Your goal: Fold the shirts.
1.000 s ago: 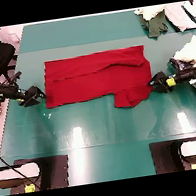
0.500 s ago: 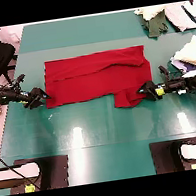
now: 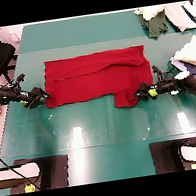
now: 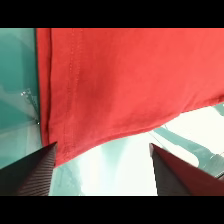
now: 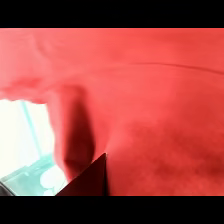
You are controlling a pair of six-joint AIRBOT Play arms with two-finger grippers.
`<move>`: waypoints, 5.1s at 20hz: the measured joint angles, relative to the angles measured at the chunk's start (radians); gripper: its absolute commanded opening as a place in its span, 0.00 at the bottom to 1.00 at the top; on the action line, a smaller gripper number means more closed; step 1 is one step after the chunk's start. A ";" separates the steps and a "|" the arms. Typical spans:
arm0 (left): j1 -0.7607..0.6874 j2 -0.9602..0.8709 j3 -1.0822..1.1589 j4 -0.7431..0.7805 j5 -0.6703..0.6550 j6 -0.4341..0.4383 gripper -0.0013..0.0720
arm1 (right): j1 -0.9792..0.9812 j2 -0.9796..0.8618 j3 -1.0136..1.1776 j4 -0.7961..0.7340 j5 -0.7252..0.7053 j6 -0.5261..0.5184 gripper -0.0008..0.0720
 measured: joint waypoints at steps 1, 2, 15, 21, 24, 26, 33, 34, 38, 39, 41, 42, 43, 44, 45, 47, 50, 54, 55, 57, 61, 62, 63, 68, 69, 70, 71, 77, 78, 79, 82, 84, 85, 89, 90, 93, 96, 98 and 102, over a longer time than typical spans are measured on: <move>0.000 0.000 0.000 0.000 0.000 0.000 0.92 | 0.000 0.019 0.000 0.001 -0.001 0.000 0.03; 0.000 0.000 0.000 0.002 -0.002 0.000 0.92 | -0.002 0.041 0.000 0.003 0.002 0.000 0.03; -0.041 0.034 -0.071 0.093 0.068 -0.029 0.86 | -0.037 0.227 -0.062 -0.069 0.054 0.051 0.03; -0.133 0.037 -0.143 0.026 0.203 0.018 0.04 | -0.037 0.245 -0.071 -0.071 0.072 0.055 0.03; -0.143 0.082 -0.150 0.049 0.136 0.014 0.04 | -0.051 0.302 -0.073 -0.097 0.085 0.080 0.03; -0.148 0.145 -0.156 0.109 0.077 -0.015 0.04 | -0.074 0.362 -0.073 -0.147 0.114 0.116 0.03; -0.152 0.383 -0.190 0.257 -0.037 -0.108 0.04 | -0.140 0.608 -0.107 -0.258 0.202 0.232 0.03; -0.152 0.395 -0.191 0.254 -0.023 -0.113 0.04 | -0.129 0.619 -0.114 -0.264 0.174 0.241 0.03; -0.151 0.406 -0.195 0.203 0.084 -0.125 0.04 | -0.046 0.541 -0.126 -0.276 0.031 0.264 0.03; -0.151 0.401 -0.195 0.191 0.121 -0.126 0.04 | -0.021 0.503 -0.127 -0.276 -0.024 0.266 0.03; -0.151 0.377 -0.195 0.170 0.211 -0.129 0.04 | 0.017 0.427 -0.123 -0.275 -0.127 0.276 0.03; -0.152 0.357 -0.195 0.155 0.259 -0.129 0.04 | 0.031 0.389 -0.114 -0.275 -0.172 0.279 0.03; -0.152 0.333 -0.195 0.138 0.303 -0.129 0.04 | 0.043 0.351 -0.101 -0.275 -0.215 0.281 0.03; -0.152 0.309 -0.195 0.121 0.340 -0.129 0.04 | 0.052 0.310 -0.079 -0.275 -0.254 0.283 0.03; -0.152 0.282 -0.196 0.101 0.373 -0.127 0.04 | 0.063 0.269 -0.051 -0.275 -0.290 0.283 0.03; -0.152 0.226 -0.196 0.055 0.429 -0.108 0.04 | 0.078 0.188 0.013 -0.277 -0.336 0.283 0.03; -0.152 0.160 -0.196 -0.005 0.497 -0.071 0.26 | 0.088 0.068 0.114 -0.279 -0.360 0.284 0.28; -0.153 0.125 -0.185 -0.074 0.568 -0.018 0.91 | 0.061 -0.060 0.225 -0.284 -0.297 0.288 0.63; -0.150 0.120 -0.176 -0.077 0.576 -0.012 0.91 | 0.041 -0.067 0.239 -0.290 -0.282 0.288 0.63; -0.136 0.117 -0.151 -0.084 0.597 -0.008 0.91 | -0.011 -0.046 0.243 -0.314 -0.258 0.288 0.63; -0.097 0.116 -0.092 -0.090 0.604 -0.017 0.91 | -0.178 0.029 0.183 -0.387 -0.215 0.307 0.80; -0.092 0.118 -0.079 -0.090 0.601 -0.019 0.91 | -0.224 0.045 0.162 -0.390 -0.196 0.298 0.87; -0.089 0.120 -0.068 -0.090 0.592 -0.020 0.91 | -0.268 0.061 0.138 -0.385 -0.179 0.275 0.93; -0.080 0.123 -0.040 -0.092 0.542 -0.024 0.91 | -0.441 0.077 0.062 -0.233 -0.085 0.086 0.98; -0.079 0.123 -0.039 -0.091 0.533 -0.024 0.91 | -0.460 0.060 0.056 -0.192 -0.056 0.041 0.98; -0.079 0.123 -0.037 -0.091 0.520 -0.024 0.90 | -0.475 0.036 0.052 -0.143 -0.027 -0.007 0.98; -0.079 0.123 -0.036 -0.093 0.513 -0.024 0.90 | -0.481 0.011 0.049 -0.097 0.001 -0.048 0.98; -0.078 0.123 -0.035 -0.093 0.473 -0.025 0.90 | -0.382 -0.142 0.080 0.058 0.053 -0.175 0.98; -0.078 0.123 -0.035 -0.093 0.469 -0.025 0.91 | -0.347 -0.167 0.101 0.070 0.052 -0.183 0.98; -0.078 0.123 -0.035 -0.093 0.464 -0.025 0.90 | -0.314 -0.190 0.124 0.081 0.045 -0.187 0.97; -0.078 0.123 -0.035 -0.097 0.449 -0.026 0.91 | -0.209 -0.267 0.222 0.104 0.016 -0.180 0.93; -0.078 0.123 -0.035 -0.099 0.435 -0.026 0.90 | -0.150 -0.318 0.294 0.101 -0.006 -0.158 0.52; -0.079 0.123 -0.035 -0.102 0.432 -0.026 0.90 | -0.126 -0.340 0.327 0.094 -0.013 -0.150 0.26; -0.113 0.123 -0.034 -0.118 0.418 -0.014 0.74 | -0.059 -0.363 0.434 0.078 0.013 -0.128 0.03; -0.136 0.123 -0.034 -0.127 0.415 -0.004 0.72 | -0.050 -0.349 0.453 0.073 0.032 -0.127 0.03; -0.263 0.122 -0.034 -0.150 0.452 0.019 0.39 | -0.040 -0.296 0.484 0.000 0.126 -0.115 0.03; -0.452 0.122 -0.034 -0.176 0.561 0.030 0.05 | -0.045 -0.212 0.453 -0.103 0.227 -0.108 0.03; -0.594 0.119 -0.034 -0.188 0.655 0.038 0.04 | -0.062 -0.139 0.402 -0.174 0.267 -0.103 0.03; -0.859 0.044 -0.007 -0.203 0.814 0.048 0.04 | -0.137 0.020 0.283 -0.307 0.317 -0.099 0.03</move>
